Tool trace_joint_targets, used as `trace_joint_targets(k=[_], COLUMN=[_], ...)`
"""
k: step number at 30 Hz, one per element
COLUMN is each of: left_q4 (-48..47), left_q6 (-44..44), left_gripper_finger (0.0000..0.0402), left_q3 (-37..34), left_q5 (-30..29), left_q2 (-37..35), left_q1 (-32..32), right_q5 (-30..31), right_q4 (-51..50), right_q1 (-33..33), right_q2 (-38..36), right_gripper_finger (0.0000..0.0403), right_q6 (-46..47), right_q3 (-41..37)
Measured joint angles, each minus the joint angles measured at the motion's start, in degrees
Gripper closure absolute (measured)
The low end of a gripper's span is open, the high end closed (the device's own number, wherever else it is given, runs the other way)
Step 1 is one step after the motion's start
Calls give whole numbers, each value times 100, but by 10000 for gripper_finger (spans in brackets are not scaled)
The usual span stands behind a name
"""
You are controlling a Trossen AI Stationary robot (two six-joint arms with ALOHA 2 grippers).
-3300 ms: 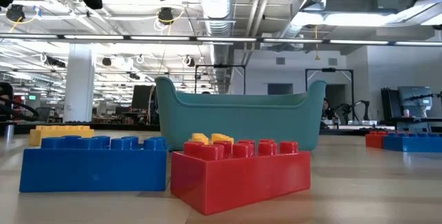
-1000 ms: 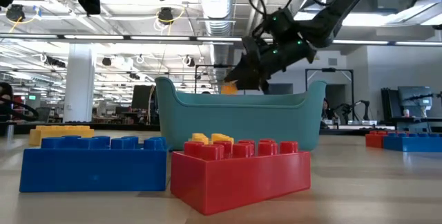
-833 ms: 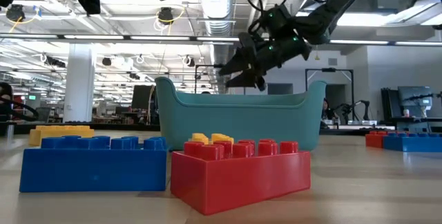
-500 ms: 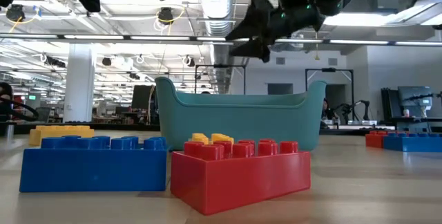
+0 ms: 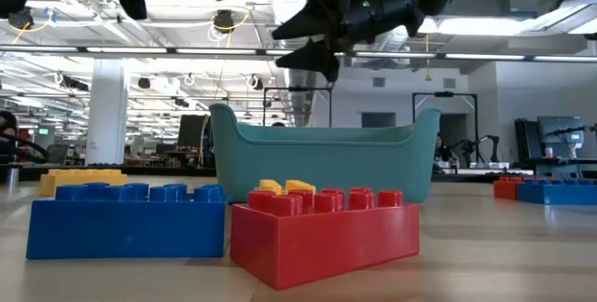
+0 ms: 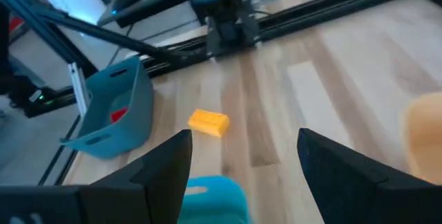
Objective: Sort & place blocks by color
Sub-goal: Put the blue game piece into the green bin
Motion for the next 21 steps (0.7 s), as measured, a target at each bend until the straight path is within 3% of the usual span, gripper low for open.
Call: trace_joint_targets(k=[21], left_q4=[-231], left_q6=[-695], left_gripper_finger=[400], left_q3=[0], left_q5=[880], left_q2=[0], left_q1=[112], right_q5=[132], right_q4=[14], right_q1=[772], right_q2=[807], right_gripper_finger=[121], right_q6=[-149], right_q3=[1203])
